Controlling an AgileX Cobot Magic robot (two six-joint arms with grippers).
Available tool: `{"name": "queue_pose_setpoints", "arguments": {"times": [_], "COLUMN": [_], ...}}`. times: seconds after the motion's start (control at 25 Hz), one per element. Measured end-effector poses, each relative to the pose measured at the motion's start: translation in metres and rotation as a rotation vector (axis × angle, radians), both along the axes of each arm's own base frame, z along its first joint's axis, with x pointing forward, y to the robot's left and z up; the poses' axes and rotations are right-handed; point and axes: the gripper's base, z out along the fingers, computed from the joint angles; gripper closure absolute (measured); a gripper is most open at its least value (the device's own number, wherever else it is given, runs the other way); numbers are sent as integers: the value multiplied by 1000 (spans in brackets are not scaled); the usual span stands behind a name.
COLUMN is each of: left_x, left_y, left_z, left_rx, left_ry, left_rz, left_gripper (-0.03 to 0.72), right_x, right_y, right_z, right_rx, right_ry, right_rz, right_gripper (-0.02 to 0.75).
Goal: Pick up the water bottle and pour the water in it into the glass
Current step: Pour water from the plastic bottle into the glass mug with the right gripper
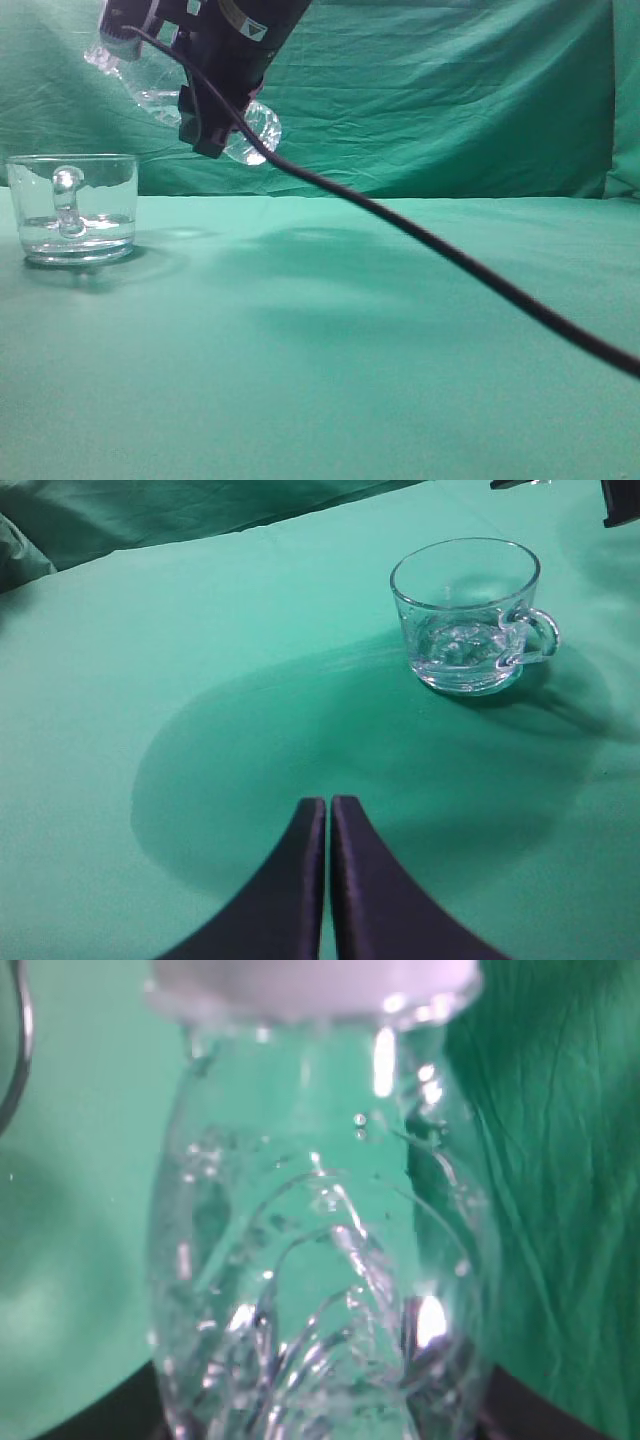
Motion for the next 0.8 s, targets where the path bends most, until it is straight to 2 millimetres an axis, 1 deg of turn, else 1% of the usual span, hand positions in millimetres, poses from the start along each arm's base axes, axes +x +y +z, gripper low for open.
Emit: {"name": "queue_pose_setpoints", "arguments": {"times": [0.12, 0.28, 0.4, 0.52, 0.56, 0.64, 0.8], "left_x": [0, 0, 0, 0, 0, 0, 0], "left_y": [0, 0, 0, 0, 0, 0, 0], "left_z": [0, 0, 0, 0, 0, 0, 0], "left_rx": [0, 0, 0, 0, 0, 0, 0], "left_ry": [0, 0, 0, 0, 0, 0, 0], "left_rz": [0, 0, 0, 0, 0, 0, 0], "left_gripper": [688, 688, 688, 688, 688, 688, 688], "right_x": [1, 4, 4, -3, -5, -11, -28], "right_y": [-1, -8, -19, -34, -38, -46, -61], "right_z": [0, 1, 20, 52, 59, 74, 85], "right_rx": [185, 392, 554, 703, 733, 754, 746], "right_ry": [118, 220, 272, 324, 342, 358, 402], "right_rz": [-114, -313, -479, -631, -670, -722, -754], "right_gripper": [389, 389, 389, 389, 389, 389, 389]}}
